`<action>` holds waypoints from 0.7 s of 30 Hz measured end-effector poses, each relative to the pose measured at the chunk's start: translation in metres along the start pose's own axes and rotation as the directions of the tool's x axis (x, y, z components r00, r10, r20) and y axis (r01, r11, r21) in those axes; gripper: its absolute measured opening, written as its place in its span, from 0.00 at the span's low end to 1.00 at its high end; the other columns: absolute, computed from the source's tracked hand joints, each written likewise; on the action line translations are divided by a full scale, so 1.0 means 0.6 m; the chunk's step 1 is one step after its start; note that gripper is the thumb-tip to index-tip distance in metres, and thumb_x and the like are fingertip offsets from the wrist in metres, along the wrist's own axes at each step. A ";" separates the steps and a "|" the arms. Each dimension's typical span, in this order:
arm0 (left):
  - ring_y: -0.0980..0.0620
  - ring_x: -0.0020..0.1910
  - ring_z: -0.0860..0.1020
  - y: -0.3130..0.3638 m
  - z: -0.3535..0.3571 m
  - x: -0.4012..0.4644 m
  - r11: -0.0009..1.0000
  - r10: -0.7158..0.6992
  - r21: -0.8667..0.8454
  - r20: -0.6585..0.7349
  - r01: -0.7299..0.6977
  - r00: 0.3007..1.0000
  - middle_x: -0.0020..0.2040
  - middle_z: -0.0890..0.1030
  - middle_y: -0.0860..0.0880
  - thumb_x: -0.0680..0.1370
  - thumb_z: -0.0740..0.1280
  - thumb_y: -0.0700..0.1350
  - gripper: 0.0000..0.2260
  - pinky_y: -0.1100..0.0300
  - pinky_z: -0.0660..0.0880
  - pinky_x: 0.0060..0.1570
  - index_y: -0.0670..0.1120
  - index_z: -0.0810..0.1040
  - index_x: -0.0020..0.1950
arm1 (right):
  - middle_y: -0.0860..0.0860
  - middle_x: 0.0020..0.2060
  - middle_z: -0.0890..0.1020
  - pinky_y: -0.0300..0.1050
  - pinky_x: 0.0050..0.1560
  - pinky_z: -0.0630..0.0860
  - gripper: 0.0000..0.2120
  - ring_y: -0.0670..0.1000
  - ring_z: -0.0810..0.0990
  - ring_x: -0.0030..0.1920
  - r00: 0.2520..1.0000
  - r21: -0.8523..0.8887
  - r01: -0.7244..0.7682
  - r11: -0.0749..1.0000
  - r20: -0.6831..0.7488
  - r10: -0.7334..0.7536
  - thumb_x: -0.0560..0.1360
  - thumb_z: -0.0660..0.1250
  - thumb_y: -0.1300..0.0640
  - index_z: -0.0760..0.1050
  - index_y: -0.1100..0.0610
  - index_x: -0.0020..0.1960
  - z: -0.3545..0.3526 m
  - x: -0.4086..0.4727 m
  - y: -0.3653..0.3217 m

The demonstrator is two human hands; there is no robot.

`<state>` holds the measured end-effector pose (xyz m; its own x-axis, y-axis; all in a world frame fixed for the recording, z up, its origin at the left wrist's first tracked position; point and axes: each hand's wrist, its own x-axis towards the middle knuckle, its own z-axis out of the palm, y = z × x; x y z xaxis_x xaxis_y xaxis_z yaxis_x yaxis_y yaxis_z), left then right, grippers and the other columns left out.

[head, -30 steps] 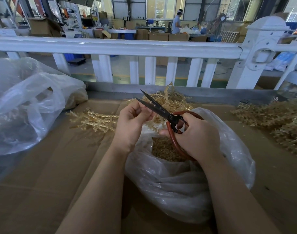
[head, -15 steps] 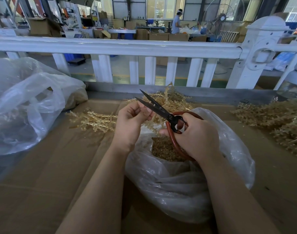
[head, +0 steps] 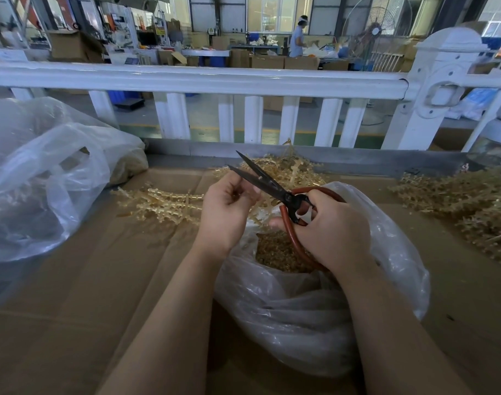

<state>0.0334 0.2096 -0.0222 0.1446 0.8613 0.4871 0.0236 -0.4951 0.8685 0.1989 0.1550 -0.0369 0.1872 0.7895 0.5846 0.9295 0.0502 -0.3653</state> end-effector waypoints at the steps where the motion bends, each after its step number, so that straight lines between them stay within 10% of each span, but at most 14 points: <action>1: 0.54 0.37 0.75 0.001 0.000 -0.001 1.000 0.000 0.004 0.003 0.000 1.000 0.37 0.77 0.45 0.78 0.63 0.28 0.04 0.64 0.74 0.41 0.32 0.76 0.44 | 0.36 0.33 0.75 0.28 0.30 0.62 0.31 0.34 0.70 0.31 1.000 -0.003 0.000 1.000 -0.001 0.000 0.66 0.58 0.20 0.77 0.48 0.42 0.000 0.000 0.001; 10: 0.46 0.39 0.72 -0.002 -0.001 0.001 0.998 0.015 -0.067 0.042 -0.012 0.999 0.39 0.74 0.32 0.79 0.64 0.31 0.05 0.54 0.71 0.43 0.30 0.73 0.43 | 0.40 0.29 0.76 0.36 0.30 0.75 0.34 0.40 0.74 0.29 0.999 0.043 0.032 0.999 -0.016 -0.032 0.66 0.57 0.20 0.77 0.50 0.39 0.004 0.000 0.005; 21: 0.49 0.36 0.73 -0.009 0.003 0.006 0.957 -0.094 -0.271 0.057 0.106 0.994 0.36 0.77 0.47 0.80 0.63 0.33 0.08 0.59 0.72 0.40 0.42 0.76 0.43 | 0.38 0.28 0.78 0.30 0.30 0.70 0.24 0.39 0.78 0.32 0.998 0.273 -0.059 0.960 0.010 0.059 0.67 0.68 0.27 0.77 0.48 0.37 0.010 0.000 0.000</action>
<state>0.0355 0.2150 -0.0254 0.1980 0.8961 0.3974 -0.2301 -0.3516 0.9074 0.1971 0.1587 -0.0412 0.2380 0.7972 0.5548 0.7947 0.1685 -0.5831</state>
